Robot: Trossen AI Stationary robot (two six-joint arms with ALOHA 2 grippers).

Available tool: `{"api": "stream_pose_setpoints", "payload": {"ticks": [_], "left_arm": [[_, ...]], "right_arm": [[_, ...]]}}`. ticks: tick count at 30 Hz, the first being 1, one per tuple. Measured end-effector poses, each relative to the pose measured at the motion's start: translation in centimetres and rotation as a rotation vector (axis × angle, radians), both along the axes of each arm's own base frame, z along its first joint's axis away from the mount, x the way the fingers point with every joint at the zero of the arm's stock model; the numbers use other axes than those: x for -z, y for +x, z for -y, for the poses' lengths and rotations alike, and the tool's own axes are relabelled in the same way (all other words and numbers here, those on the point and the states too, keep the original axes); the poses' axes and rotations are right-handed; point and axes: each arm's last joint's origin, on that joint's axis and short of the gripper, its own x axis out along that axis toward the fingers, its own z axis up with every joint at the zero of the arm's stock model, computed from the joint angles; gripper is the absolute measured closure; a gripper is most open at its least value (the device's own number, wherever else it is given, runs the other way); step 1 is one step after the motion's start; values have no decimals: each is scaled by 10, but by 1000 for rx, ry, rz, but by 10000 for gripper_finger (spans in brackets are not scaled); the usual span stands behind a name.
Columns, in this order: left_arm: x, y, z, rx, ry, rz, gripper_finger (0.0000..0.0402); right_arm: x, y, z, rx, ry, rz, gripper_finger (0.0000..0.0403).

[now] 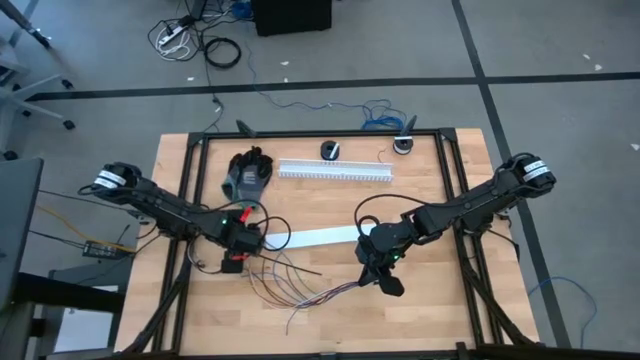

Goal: Ziptie cables
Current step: Wrap the black zip tie around the cables

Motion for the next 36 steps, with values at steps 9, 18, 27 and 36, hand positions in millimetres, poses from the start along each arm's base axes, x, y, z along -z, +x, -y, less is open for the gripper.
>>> {"api": "stream_pose_setpoints", "payload": {"ticks": [9, 18, 27, 36], "left_arm": [[7, 6, 3, 15, -8, 16, 229], [18, 10, 7, 22, -8, -37, 242], [14, 13, 9, 29, -47, -34, 392], [-20, 38, 12, 118, 101, 72, 401]], "right_arm": [[0, 0, 0, 1, 4, 4, 403], [-7, -3, -1, 6, 1, 27, 403], [-21, -10, 2, 20, -4, 86, 403], [-29, -15, 3, 28, -14, 117, 403]]}}
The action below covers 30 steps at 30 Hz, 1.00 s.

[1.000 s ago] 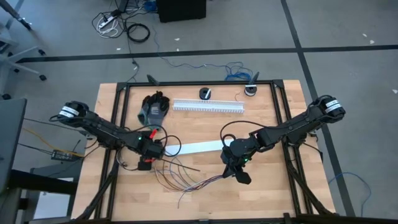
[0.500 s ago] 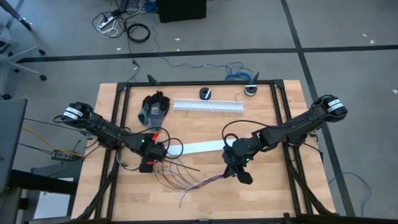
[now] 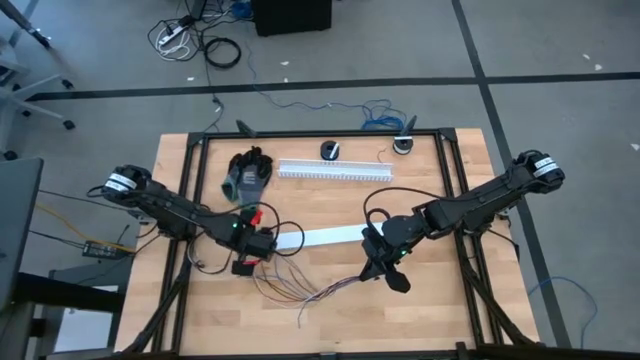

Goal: Ziptie cables
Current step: Wrap the black zip tie around the cables

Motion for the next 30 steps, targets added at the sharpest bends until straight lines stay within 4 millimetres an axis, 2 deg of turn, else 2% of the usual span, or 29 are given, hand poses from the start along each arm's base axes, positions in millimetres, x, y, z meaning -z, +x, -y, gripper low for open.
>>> {"api": "stream_pose_setpoints", "payload": {"ticks": [4, 9, 14, 21, 24, 27, 30], "left_arm": [[-24, 9, 1, 12, 71, 32, 401], [-57, 16, -2, 7, 244, 73, 401], [-78, 26, -4, 24, 414, 175, 401], [-84, 50, 0, 133, 484, 348, 402], [-82, 60, 3, 180, 492, 388, 401], [-74, 69, 6, 214, 507, 392, 401], [-54, 76, 8, 270, 531, 367, 401]], "right_arm": [[1, -1, -2, 3, 5, -13, 403], [2, -3, -4, 0, 1, -23, 403], [0, -4, -10, -20, 11, 1, 403], [-14, 0, -18, -53, 71, 150, 403], [-16, 1, -19, -49, 82, 164, 403], [-16, 0, -21, -40, 89, 163, 403], [-17, -1, -21, -28, 85, 164, 403]]}}
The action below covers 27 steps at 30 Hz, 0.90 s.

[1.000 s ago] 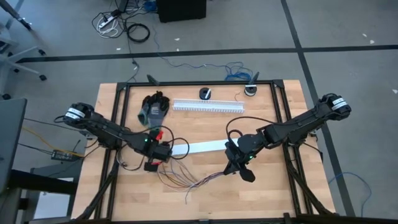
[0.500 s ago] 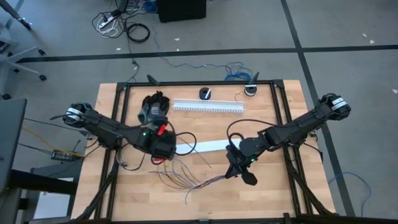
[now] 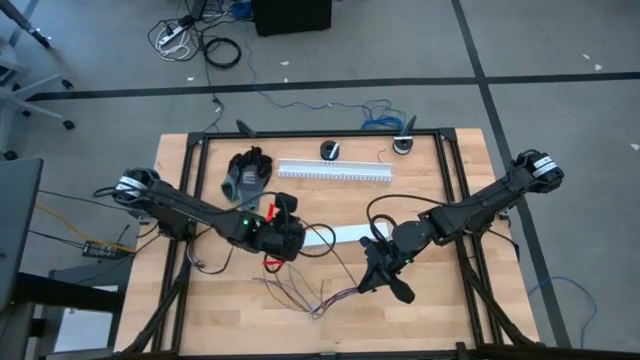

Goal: Ziptie cables
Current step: Wrap the black zip tie around the cables

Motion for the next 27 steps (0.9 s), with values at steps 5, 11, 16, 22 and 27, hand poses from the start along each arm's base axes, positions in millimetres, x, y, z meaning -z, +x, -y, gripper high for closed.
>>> {"api": "stream_pose_setpoints", "payload": {"ticks": [5, 11, 16, 22, 27], "left_arm": [[27, 12, 7, 55, -23, 7, 401], [38, 30, 19, 151, -55, 110, 401], [42, 44, 26, 227, -39, 196, 401], [46, 49, 28, 268, -27, 209, 401], [46, 54, 30, 273, -41, 254, 401]], "right_arm": [[-5, -15, 10, 100, -66, -54, 403], [-10, -32, 22, 216, -106, -136, 403], [-6, -36, 25, 255, -132, -193, 403], [2, -40, 29, 341, -187, -270, 403], [7, -41, 31, 371, -215, -278, 403]]}}
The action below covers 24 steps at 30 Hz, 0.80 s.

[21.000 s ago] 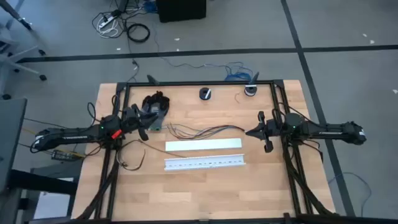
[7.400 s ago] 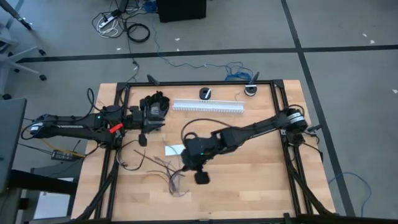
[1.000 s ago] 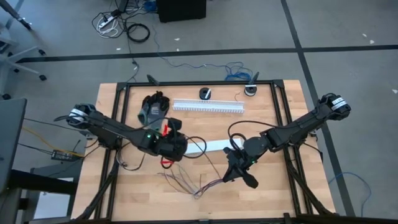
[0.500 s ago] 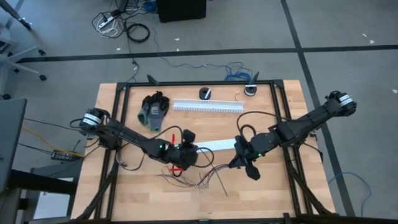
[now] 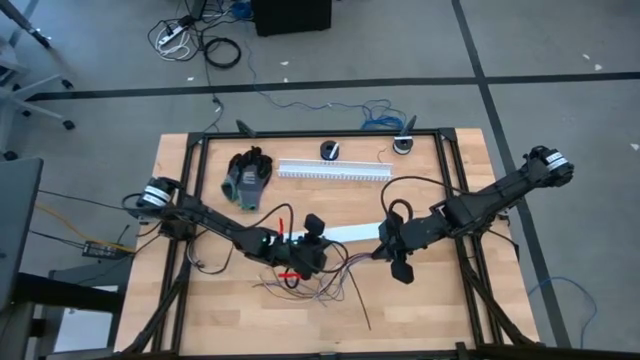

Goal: Ziptie cables
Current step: Wrap the black zip tie around the cables

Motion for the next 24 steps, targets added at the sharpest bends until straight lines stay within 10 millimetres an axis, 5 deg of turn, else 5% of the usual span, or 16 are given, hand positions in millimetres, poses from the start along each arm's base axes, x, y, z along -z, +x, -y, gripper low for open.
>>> {"api": "stream_pose_setpoints", "payload": {"ticks": [11, 24], "left_arm": [[16, 2, -2, 35, -24, 73, 401], [19, 6, -2, 26, -36, 21, 401]], "right_arm": [[11, -5, 1, 86, 6, -95, 403], [-1, 3, -6, -5, 73, 40, 403]]}}
